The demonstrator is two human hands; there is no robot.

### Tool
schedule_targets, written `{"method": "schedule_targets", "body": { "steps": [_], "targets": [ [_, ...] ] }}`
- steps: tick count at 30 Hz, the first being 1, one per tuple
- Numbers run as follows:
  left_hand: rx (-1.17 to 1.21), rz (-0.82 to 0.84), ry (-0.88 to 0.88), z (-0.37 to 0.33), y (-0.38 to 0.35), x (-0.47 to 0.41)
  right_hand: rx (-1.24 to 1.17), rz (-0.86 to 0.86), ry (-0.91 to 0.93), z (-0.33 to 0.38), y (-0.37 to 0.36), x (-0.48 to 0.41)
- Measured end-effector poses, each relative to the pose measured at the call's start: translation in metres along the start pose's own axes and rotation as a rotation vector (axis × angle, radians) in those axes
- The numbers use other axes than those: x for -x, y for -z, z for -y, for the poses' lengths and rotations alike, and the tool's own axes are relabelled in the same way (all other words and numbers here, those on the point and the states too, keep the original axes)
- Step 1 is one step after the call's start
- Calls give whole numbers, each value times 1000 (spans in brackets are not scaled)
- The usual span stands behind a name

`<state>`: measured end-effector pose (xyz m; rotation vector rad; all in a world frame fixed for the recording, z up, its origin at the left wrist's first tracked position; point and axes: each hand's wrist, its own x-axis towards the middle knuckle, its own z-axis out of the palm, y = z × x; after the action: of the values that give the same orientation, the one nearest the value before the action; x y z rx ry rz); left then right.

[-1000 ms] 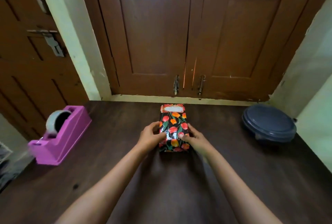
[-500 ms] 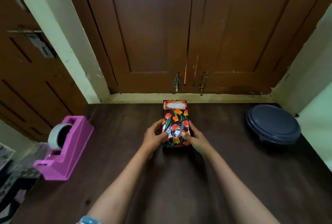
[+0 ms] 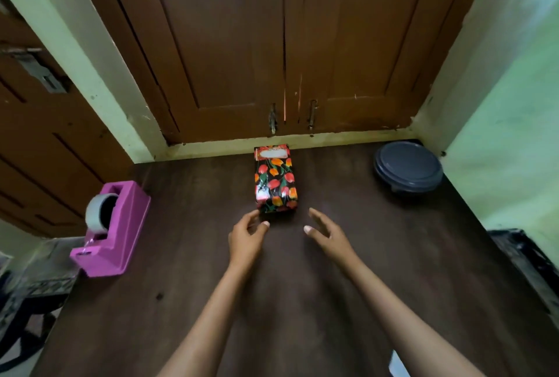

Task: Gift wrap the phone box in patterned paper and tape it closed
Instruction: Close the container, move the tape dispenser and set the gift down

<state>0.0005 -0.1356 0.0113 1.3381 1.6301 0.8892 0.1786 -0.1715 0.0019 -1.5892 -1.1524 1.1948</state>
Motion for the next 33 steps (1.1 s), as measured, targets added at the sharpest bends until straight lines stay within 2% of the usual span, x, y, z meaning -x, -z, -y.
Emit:
{"method": "schedule_targets", "body": {
  "steps": [7,11,15,17,21,24,29,31,33],
  "targets": [
    [-31,207,-59,-1,-34,80,-123,-90,-21,-23,39,98],
    [-68,314,-135,-5,-64,111,-204,-265,-48,-43,68,141],
    [-180,524,-270,-10,-105,147,-269,-468,-75,-68,99,187],
    [-272,646,-361,-11,-126,161,-277,-523,-94,-81,111,202],
    [-655,809,-543,-13,-157,177,-305,-558,-147,-102,118,218],
    [-832,815,-652,-11,-172,179,-317,-550,-178,-107,118,222],
    [-823,688,-701,-5,-174,172,-327,-528,-180,-100,116,221],
    [-725,642,-628,-4,-168,167,-320,-511,-176,-96,116,218],
    [-510,592,-450,-7,-154,160,-308,-476,-161,-88,112,212]
  ]
}}
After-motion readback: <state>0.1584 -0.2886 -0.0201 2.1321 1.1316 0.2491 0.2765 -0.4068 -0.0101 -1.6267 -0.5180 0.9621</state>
